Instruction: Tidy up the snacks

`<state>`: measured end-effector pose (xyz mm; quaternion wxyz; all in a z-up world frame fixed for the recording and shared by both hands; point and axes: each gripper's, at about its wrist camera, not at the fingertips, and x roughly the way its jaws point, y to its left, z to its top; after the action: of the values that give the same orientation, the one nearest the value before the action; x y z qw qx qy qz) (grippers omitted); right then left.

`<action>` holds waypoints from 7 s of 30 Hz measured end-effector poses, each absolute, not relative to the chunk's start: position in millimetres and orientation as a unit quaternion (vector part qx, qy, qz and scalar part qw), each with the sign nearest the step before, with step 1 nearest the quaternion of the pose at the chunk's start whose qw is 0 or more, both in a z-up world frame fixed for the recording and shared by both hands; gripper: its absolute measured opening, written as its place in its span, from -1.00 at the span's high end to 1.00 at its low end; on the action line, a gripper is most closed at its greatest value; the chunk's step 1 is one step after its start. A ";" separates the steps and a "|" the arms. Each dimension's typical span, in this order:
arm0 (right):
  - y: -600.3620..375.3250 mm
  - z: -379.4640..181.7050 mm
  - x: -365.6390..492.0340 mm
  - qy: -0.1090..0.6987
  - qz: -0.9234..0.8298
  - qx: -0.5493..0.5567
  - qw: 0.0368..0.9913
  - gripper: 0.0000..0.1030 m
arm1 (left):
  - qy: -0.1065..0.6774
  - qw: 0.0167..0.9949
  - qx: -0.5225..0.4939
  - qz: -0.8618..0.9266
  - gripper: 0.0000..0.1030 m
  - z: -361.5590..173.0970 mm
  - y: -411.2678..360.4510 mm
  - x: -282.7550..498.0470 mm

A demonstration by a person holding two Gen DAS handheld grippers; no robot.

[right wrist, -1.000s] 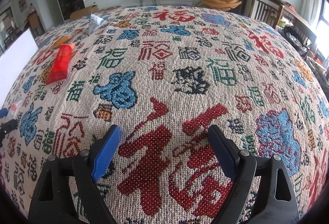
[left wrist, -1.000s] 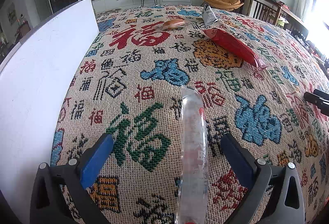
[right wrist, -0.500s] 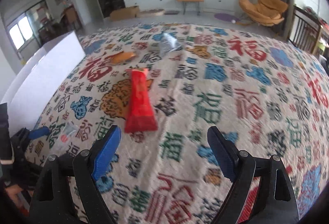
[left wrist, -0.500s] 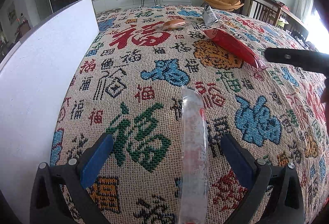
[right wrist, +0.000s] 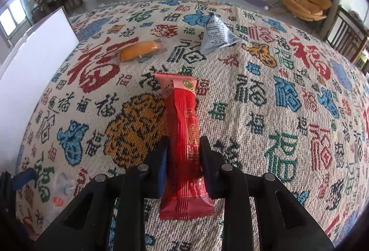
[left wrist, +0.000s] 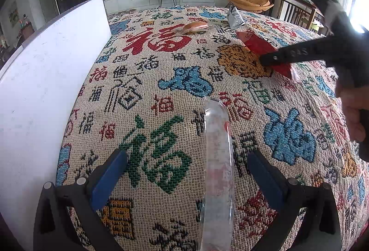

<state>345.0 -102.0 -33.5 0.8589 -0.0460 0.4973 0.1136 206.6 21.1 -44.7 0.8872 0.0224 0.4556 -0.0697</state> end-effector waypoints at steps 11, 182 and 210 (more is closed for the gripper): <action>-142.9 -23.8 222.5 0.508 0.137 0.013 0.850 0.57 | 0.455 0.887 0.022 -0.070 -1.00 -44.5 20.9 206.2; -243.6 -34.8 209.4 0.439 0.031 -0.021 0.898 -0.73 | 0.453 0.890 0.017 -0.051 -1.00 -43.4 5.1 204.8; -244.1 -35.4 210.0 0.439 0.031 -0.021 0.898 -0.73 | 0.512 0.852 -0.028 -0.106 -0.99 4.6 36.3 420.2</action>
<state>210.0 -244.1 -35.4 0.8978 -0.0206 0.4388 0.0311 420.2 36.3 4.6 0.8516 -0.0278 0.5125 -0.1065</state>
